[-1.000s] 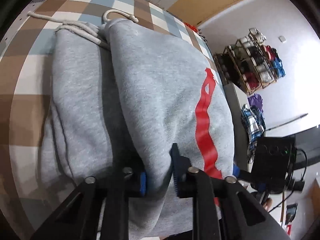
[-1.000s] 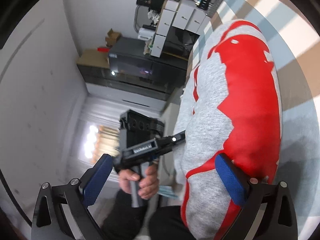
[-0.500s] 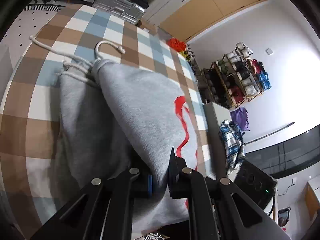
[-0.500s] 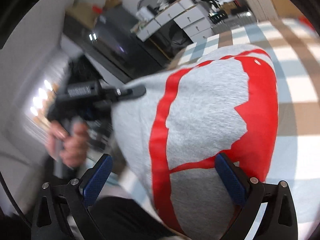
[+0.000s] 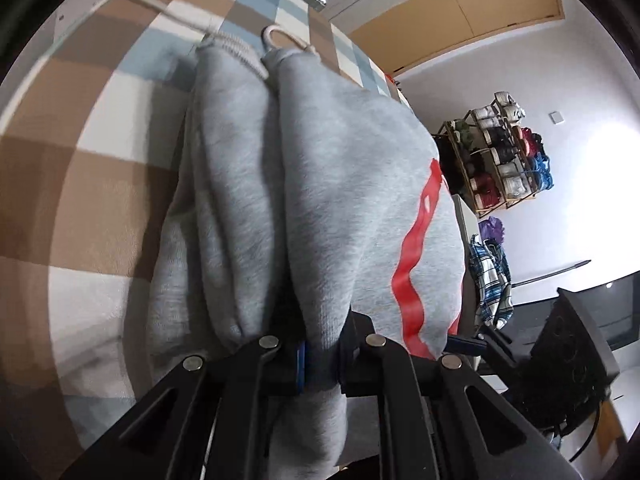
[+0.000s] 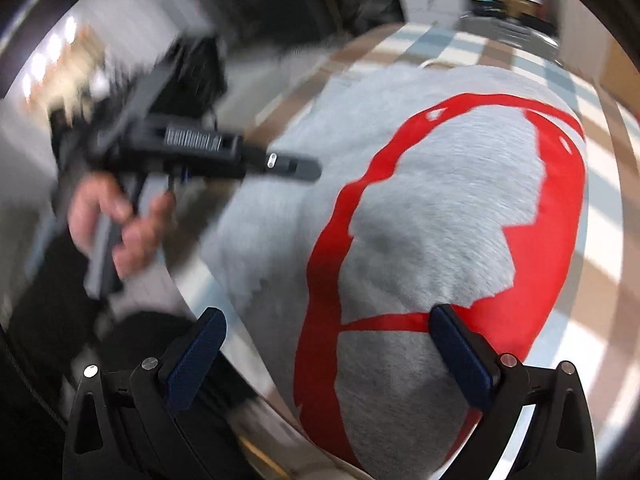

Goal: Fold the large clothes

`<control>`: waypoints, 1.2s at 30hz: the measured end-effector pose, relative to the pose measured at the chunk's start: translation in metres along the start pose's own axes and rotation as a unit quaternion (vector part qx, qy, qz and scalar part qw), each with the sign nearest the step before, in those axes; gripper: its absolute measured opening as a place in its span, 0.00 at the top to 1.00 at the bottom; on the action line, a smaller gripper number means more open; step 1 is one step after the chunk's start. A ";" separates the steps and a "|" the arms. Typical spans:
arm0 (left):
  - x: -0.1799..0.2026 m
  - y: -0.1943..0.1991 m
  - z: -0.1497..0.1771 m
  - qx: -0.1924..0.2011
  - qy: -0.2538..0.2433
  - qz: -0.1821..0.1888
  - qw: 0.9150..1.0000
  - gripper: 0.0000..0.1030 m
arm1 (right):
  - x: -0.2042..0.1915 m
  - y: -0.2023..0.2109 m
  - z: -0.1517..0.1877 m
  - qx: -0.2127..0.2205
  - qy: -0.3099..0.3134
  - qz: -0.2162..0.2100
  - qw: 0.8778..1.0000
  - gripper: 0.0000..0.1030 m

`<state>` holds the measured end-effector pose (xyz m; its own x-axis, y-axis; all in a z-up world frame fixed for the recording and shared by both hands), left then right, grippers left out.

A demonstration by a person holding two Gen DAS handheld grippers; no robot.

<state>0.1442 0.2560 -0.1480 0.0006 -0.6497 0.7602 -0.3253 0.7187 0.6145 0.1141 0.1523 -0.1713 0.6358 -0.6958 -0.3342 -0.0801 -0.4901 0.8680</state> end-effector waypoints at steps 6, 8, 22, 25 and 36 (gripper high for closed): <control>0.015 0.027 0.005 0.024 -0.030 -0.021 0.999 0.88 | 0.007 0.001 -0.001 -0.057 0.013 -0.013 0.998 0.00; 0.026 0.045 0.011 0.041 -0.054 -0.043 0.997 0.88 | 0.017 0.008 -0.003 -0.051 -0.025 -0.057 0.997 0.00; 0.051 0.013 0.069 0.040 -0.095 -0.032 0.994 0.38 | 0.059 0.027 0.004 -0.010 -0.220 -0.199 0.955 0.00; 0.028 0.017 0.058 0.046 0.013 0.034 0.998 0.38 | 0.051 0.033 -0.005 -0.054 -0.177 -0.164 0.969 0.01; 0.019 0.024 0.060 0.043 0.021 0.043 0.998 0.53 | 0.021 -0.014 -0.132 -0.011 0.077 0.144 0.987 0.00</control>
<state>0.0796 0.2460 -0.1316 0.0086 -0.5749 0.8182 -0.4063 0.7456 0.5281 0.2300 0.2144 -0.1415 0.6991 -0.7149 -0.0145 -0.2584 -0.2715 0.9271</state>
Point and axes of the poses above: each gripper's, at about its wrist camera, not at the fingertips, and y roughly against the way its jaws point, x to its right, z to its underside, the point moved 6 cm from there along -y, roughly the way its jaws point, and after that the axes turned 8 degrees about x, right-handed, at the moved point
